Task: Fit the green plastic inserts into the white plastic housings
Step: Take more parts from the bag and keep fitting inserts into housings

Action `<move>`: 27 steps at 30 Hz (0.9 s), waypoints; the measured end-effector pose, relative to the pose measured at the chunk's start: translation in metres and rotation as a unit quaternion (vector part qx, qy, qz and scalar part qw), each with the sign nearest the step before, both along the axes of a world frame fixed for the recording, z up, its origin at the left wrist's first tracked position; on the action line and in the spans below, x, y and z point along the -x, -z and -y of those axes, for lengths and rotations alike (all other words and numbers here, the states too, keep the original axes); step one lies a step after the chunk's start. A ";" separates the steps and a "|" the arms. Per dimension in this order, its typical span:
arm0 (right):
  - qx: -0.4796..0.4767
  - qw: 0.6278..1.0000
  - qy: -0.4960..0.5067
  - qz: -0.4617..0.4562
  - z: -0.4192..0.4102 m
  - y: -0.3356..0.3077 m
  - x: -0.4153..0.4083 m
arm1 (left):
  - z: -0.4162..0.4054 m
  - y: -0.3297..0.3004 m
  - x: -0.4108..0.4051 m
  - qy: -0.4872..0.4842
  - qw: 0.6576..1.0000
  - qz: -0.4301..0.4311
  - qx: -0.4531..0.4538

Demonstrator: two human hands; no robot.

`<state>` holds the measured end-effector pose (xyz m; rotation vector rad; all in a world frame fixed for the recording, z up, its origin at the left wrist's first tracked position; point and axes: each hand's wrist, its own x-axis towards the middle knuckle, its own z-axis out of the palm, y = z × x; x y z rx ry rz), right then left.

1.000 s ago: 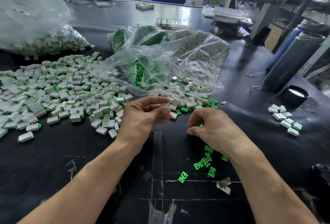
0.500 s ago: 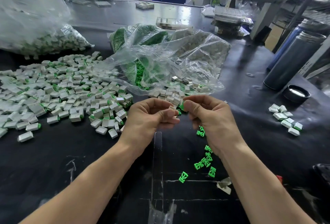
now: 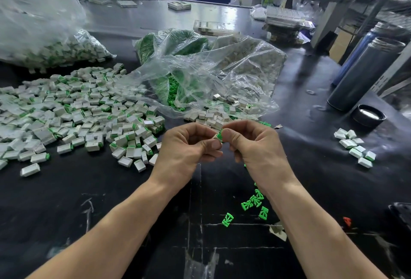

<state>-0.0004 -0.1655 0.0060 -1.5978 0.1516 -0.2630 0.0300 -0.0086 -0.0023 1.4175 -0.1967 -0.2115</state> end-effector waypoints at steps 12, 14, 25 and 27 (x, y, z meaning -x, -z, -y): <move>0.091 0.995 0.016 0.037 -0.004 0.006 0.000 | 0.002 0.002 0.004 -0.022 0.999 0.032 -0.029; 0.091 0.995 0.000 0.031 -0.002 0.006 0.000 | 0.003 0.002 0.004 -0.023 0.999 0.030 -0.034; 0.178 0.983 -0.034 0.011 0.005 0.008 0.000 | -0.002 0.006 0.002 -0.029 0.986 0.108 -0.124; 0.198 0.979 -0.038 0.014 0.005 0.007 0.001 | -0.002 0.005 0.002 -0.029 0.986 0.107 -0.123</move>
